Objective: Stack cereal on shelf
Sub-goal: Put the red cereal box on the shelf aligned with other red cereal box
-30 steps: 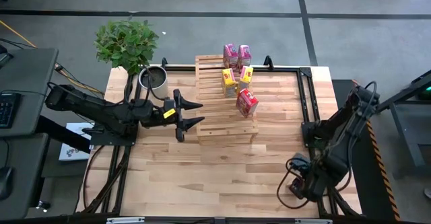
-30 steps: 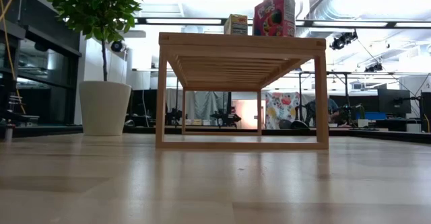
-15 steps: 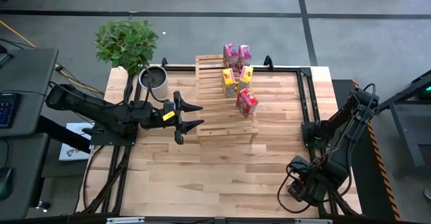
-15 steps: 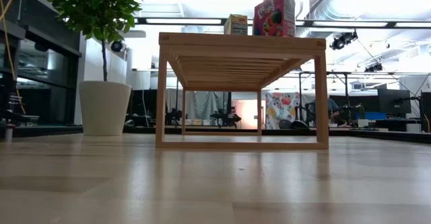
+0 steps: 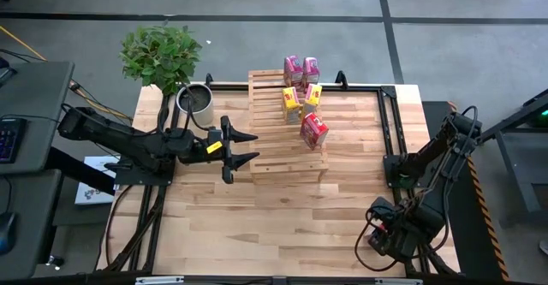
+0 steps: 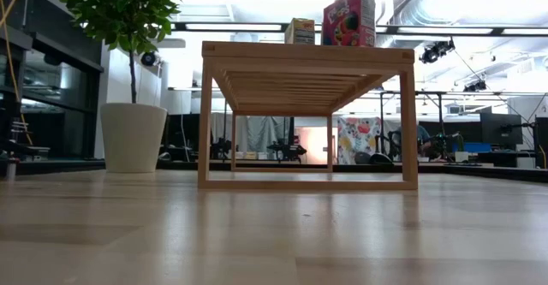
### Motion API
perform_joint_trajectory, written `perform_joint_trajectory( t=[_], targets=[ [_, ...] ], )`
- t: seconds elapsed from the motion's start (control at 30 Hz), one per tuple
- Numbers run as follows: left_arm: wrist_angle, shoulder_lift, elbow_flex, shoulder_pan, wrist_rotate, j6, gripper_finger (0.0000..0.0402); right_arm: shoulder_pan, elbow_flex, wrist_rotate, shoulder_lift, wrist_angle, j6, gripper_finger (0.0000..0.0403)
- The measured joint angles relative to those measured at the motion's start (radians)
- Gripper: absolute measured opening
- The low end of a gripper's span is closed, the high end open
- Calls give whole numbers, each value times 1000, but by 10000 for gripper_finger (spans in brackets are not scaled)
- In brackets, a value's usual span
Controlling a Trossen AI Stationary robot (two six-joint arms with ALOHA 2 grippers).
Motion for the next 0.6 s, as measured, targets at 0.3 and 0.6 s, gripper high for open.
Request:
perform_joint_trajectory(
  t=[0.3, 0.6],
  targets=[
    [-8, 0, 0, 0, 24, -10, 215, 2, 0, 11, 0, 1, -20, 261],
    [0, 0, 1, 0, 25, -5, 215, 14, 0, 10, 9, 1, -50, 261]
  ],
)
